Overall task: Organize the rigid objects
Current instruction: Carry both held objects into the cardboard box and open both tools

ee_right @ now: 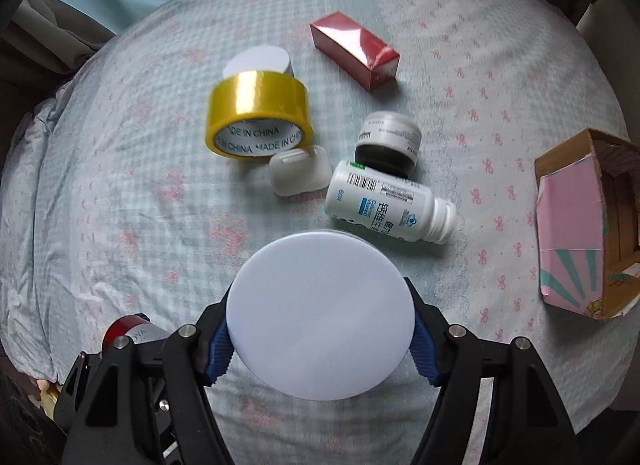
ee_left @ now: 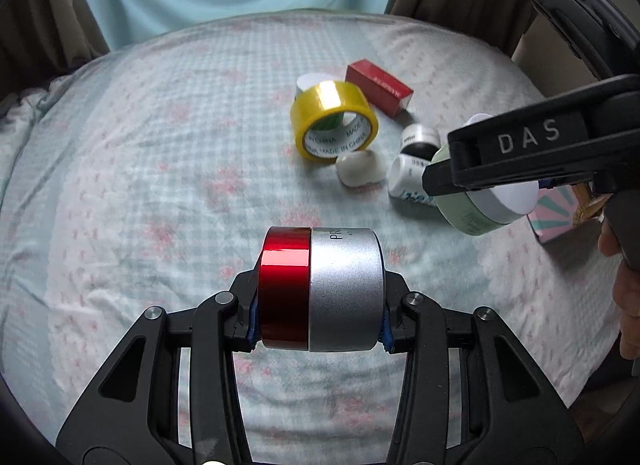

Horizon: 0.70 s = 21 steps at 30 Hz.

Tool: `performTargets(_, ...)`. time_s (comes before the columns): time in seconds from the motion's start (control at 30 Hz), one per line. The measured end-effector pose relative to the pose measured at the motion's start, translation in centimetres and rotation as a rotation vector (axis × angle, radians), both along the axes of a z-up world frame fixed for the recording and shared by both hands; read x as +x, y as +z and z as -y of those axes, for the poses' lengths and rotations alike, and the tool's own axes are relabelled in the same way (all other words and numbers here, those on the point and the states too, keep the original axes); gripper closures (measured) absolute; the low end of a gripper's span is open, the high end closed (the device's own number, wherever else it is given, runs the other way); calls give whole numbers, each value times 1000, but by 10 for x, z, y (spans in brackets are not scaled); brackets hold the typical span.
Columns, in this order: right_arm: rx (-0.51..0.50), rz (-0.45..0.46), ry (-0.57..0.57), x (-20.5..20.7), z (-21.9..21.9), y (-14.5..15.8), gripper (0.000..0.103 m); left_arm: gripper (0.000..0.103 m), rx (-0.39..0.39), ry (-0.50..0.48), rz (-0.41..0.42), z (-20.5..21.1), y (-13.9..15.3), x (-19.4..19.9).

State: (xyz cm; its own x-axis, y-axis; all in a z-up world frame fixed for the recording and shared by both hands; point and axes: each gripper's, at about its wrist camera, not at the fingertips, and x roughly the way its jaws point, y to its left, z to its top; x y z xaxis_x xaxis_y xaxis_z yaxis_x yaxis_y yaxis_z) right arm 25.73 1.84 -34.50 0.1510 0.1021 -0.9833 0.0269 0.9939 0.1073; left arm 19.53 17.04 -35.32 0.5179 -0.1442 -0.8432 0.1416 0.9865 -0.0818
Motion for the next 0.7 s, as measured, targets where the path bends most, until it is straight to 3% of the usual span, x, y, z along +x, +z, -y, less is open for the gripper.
performTargets(0.07,10,34,16,-5,3,31,36,64,-7,-7,19,2,25,-1)
performTargets(0.17,22,82,61,-10,1,53,36,64,-16,-36,43,10,63,-1)
performTargets(0.33,71,146,100,-25,32,111,35,64,-14,-72,96,40,122,-5)
performTargets(0.53,116,206,123,-41,110,163,35,64,-21,-65,149,101,179,-17)
performTargets(0.7,101,212,158,-50,191,183,35,64,-64,-25,155,172,203,-26)
